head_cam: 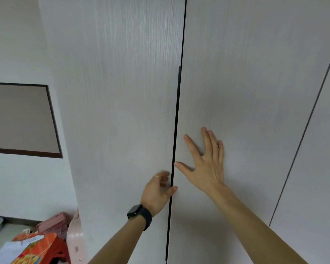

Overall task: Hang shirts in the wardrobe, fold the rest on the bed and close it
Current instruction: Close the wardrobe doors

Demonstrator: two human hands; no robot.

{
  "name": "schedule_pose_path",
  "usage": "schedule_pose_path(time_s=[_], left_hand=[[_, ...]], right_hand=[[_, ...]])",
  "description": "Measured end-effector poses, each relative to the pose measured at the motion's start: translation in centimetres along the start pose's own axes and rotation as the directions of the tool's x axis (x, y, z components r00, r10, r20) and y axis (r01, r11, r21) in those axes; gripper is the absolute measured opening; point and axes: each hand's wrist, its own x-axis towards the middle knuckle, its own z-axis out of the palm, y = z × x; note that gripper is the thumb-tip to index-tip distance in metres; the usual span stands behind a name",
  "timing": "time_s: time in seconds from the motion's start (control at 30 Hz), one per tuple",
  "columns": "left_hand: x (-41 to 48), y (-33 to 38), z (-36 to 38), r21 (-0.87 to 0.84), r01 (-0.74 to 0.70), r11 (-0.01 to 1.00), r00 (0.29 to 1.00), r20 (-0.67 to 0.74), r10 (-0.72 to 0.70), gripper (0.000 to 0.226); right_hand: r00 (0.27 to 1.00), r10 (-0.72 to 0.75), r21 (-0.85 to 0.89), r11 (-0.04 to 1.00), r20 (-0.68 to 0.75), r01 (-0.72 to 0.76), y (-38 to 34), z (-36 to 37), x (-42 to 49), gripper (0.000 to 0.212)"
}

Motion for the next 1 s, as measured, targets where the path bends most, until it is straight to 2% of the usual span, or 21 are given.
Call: schedule_pose_path(time_s=[0.1, 0.2, 0.4, 0.7, 1.0], left_hand=[[1.0, -0.4, 0.5, 0.016, 0.01, 1.0, 1.0, -0.009, -0.01, 0.029], [1.9, -0.7, 0.9, 0.044, -0.01, 0.999, 1.0, 0.008, 0.009, 0.02], [2.9, -0.5, 1.0, 0.141, -0.005, 0.99, 1.0, -0.029, 0.009, 0.025], [3.5, 0.8, 1.4, 0.349, 0.027, 0.937, 0.995, -0.099, 0.008, 0.03], [3.4, 1.0, 2.4, 0.434, 0.085, 0.897, 0.982, -0.187, -0.002, 0.038]], right_hand=[[1.0, 0.008, -0.009, 1.0, -0.018, -0.008, 0.1, 0.9, 0.6, 0.087], [1.0, 0.019, -0.022, 1.0, -0.009, -0.02, 0.3, 1.4, 1.4, 0.085], [0.998, 0.011, -0.03, 0.999, -0.065, -0.013, 0.6, 2.0, 2.3, 0.085], [0.995, 0.005, -0.148, 0.989, 0.097, 0.009, 1.6, 2.9, 3.9, 0.093], [0.995, -0.028, -0.123, 0.992, 0.098, 0.04, 1.6, 2.5, 3.6, 0.085]])
